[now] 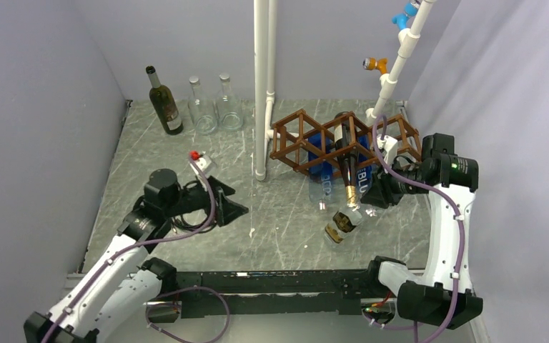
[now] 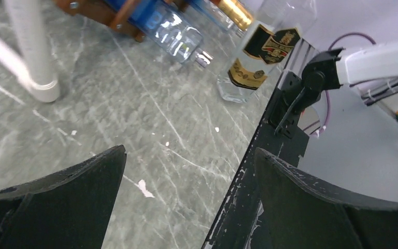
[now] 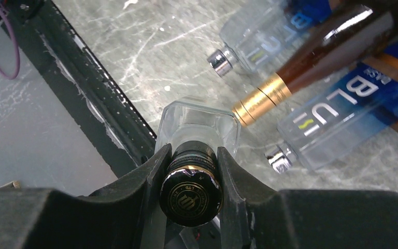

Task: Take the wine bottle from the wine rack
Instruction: Pick up the wine bottle from the center of the board, then place the wine bottle at the center of the board.

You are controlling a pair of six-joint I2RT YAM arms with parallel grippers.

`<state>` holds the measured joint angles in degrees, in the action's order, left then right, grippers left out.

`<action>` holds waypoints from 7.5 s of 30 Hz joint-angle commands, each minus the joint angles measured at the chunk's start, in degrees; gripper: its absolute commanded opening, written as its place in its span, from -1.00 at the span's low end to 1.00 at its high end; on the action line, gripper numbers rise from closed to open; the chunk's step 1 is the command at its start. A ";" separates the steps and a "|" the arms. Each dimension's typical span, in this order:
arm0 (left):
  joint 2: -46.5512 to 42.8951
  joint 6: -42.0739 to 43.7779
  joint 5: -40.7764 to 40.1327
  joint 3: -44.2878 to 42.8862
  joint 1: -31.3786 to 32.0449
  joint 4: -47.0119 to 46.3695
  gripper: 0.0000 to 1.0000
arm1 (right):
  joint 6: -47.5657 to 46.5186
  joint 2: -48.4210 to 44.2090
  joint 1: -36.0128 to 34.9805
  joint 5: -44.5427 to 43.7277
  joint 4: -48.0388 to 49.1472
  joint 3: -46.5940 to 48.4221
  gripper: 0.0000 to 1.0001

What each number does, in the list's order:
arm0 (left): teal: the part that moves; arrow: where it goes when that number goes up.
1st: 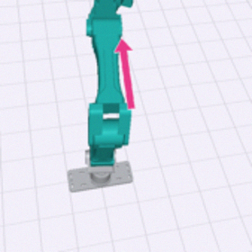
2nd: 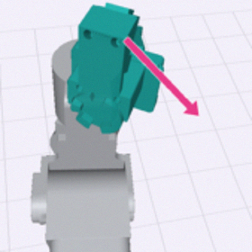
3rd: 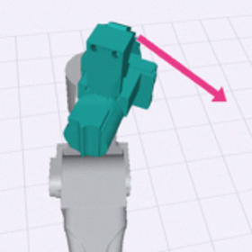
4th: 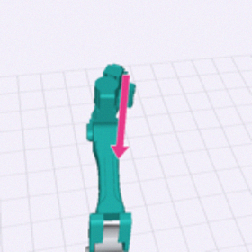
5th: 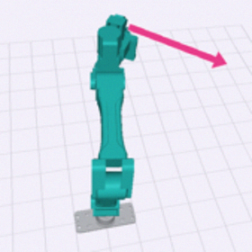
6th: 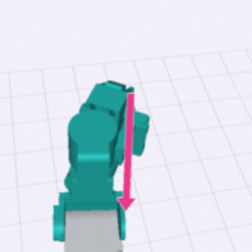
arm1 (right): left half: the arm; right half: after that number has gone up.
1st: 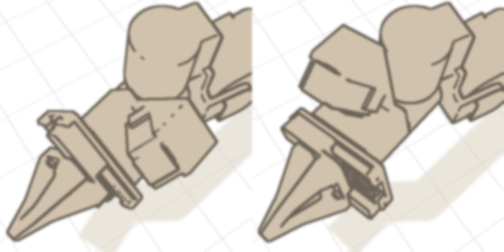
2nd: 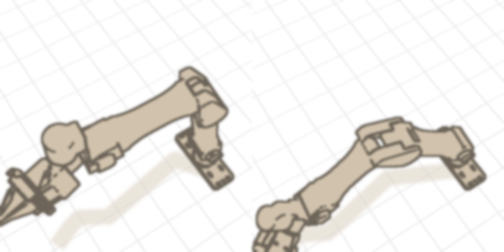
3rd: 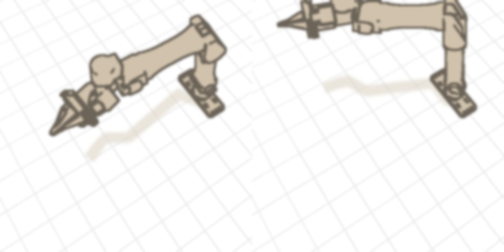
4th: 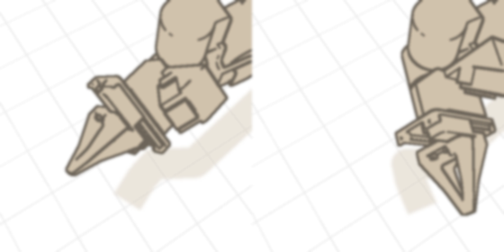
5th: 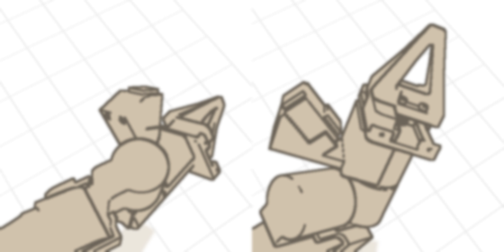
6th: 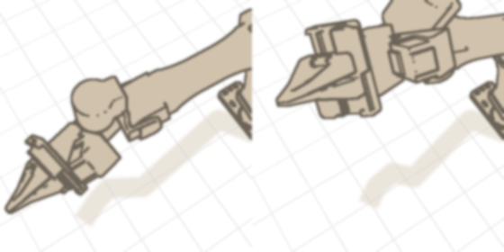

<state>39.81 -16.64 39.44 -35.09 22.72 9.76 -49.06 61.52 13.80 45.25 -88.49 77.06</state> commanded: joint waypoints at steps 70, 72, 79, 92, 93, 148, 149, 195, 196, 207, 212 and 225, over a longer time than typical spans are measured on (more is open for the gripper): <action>54.10 28.48 -51.92 -14.93 53.51 -61.90 0.98 | 11.00 -3.50 -8.71 19.70 18.95 -9.64 -1.00; 53.93 27.79 -51.60 -14.77 53.20 -61.99 0.98 | 11.00 -3.58 -8.71 19.70 18.97 -9.76 -1.00; 53.62 25.27 -49.94 -14.23 52.22 -62.04 0.98 | 10.91 -3.66 -8.71 19.86 18.86 -9.74 -1.00; 54.09 21.91 -47.35 -14.14 50.61 -61.83 0.98 | 10.90 -3.46 -8.71 20.04 19.05 -9.83 -1.00; 54.26 21.72 -47.07 -14.27 50.52 -61.73 0.98 | 10.91 -3.50 -8.71 20.03 19.04 -9.84 -1.00; 47.42 19.85 -51.56 -16.88 50.18 -49.55 -1.00 | 3.73 -4.43 -8.71 23.82 13.54 -10.68 0.78; 46.85 19.89 -51.52 -16.45 50.22 -49.79 -1.00 | 2.80 -4.40 -8.71 24.11 12.83 -10.45 0.83; 21.11 14.81 -46.06 -8.06 44.91 -33.92 -1.00 | -7.15 -3.30 1.45 34.17 24.12 -14.54 0.99; 20.53 14.60 -45.50 -8.06 44.49 -32.92 -1.00 | -7.14 -3.10 1.91 34.30 24.44 -14.76 0.99; 14.20 13.30 -42.24 -9.28 38.91 -23.02 -1.00 | -1.17 -4.34 8.79 38.79 33.36 -19.92 0.99; 11.52 13.03 -42.49 -9.23 36.45 -18.70 -1.00 | 3.45 -5.85 11.17 39.32 38.65 -23.77 0.99; 5.46 11.37 -42.78 -8.92 27.85 -11.95 -1.00 | 2.27 -7.10 11.20 36.05 37.90 -25.19 0.99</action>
<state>48.38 -4.16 -3.73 -40.69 52.66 3.92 -45.21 55.61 24.82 81.10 -51.75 52.05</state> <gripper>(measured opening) 0.720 0.993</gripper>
